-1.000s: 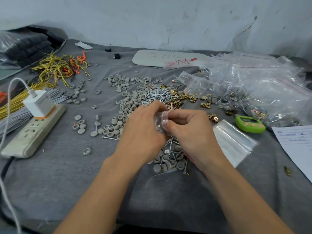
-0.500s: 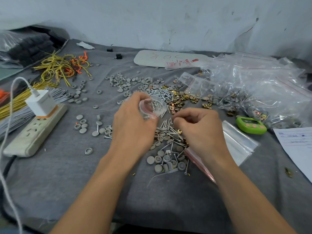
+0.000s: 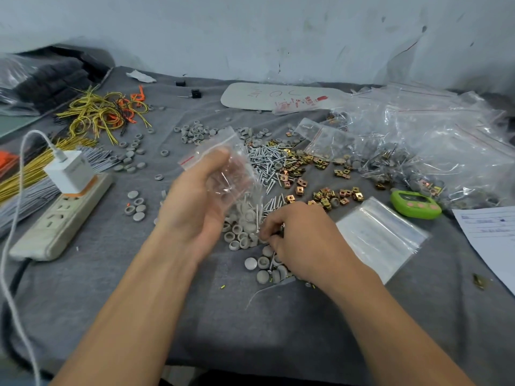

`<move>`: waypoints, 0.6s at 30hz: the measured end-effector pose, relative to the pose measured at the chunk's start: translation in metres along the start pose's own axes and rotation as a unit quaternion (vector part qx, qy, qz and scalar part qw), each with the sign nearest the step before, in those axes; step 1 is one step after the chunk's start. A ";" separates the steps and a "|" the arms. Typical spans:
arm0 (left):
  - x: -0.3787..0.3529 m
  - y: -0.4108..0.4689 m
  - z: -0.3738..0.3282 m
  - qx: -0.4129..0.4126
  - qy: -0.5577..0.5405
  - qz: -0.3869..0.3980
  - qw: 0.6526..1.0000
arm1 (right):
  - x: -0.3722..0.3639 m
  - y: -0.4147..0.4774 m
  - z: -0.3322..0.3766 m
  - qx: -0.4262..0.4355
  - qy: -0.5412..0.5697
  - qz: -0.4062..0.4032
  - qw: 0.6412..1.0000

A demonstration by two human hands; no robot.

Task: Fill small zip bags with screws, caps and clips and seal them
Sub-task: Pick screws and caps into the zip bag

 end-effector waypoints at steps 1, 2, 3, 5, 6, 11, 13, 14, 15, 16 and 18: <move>0.001 0.001 0.002 0.021 -0.028 0.009 0.999 | -0.001 0.000 0.001 -0.006 -0.017 0.001 1.000; 0.001 0.002 0.003 0.036 -0.048 0.016 0.998 | -0.001 0.000 0.002 -0.008 -0.033 -0.002 0.999; 0.001 0.003 0.004 0.050 -0.065 0.024 0.996 | -0.001 -0.001 0.004 -0.006 -0.047 -0.012 0.999; -0.001 0.003 0.007 0.078 -0.097 0.043 0.991 | 0.001 -0.005 0.009 0.009 -0.063 -0.040 0.997; -0.001 0.004 0.007 0.086 -0.102 0.045 0.990 | 0.003 -0.007 0.011 0.018 -0.063 -0.052 0.997; 0.005 0.008 0.013 0.115 -0.103 0.031 0.988 | 0.003 -0.010 0.019 0.047 -0.080 -0.075 0.993; 0.007 0.010 0.015 0.128 -0.113 0.026 0.985 | 0.001 -0.009 0.020 0.049 -0.100 -0.075 0.991; 0.008 0.011 0.016 0.133 -0.108 0.024 0.985 | -0.001 -0.007 0.020 0.047 -0.102 -0.071 0.991; 0.009 0.012 0.017 0.137 -0.097 0.021 0.986 | -0.001 -0.006 0.019 0.041 -0.095 -0.068 0.992; 0.011 0.014 0.019 0.139 -0.082 0.013 0.987 | -0.001 -0.005 0.016 0.033 -0.081 -0.071 0.994; 0.016 0.017 0.021 0.143 -0.059 -0.003 0.988 | 0.003 -0.004 0.010 0.015 -0.030 -0.095 0.995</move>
Point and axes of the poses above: each hand's wrist, its own y-axis towards the middle knuckle, its own x-axis out of the back of the hand, z = x × y, the point moved 7 cm from there along y, towards the middle knuckle, and after that the axes turned 2 degrees about -y, right-handed, at the moved point
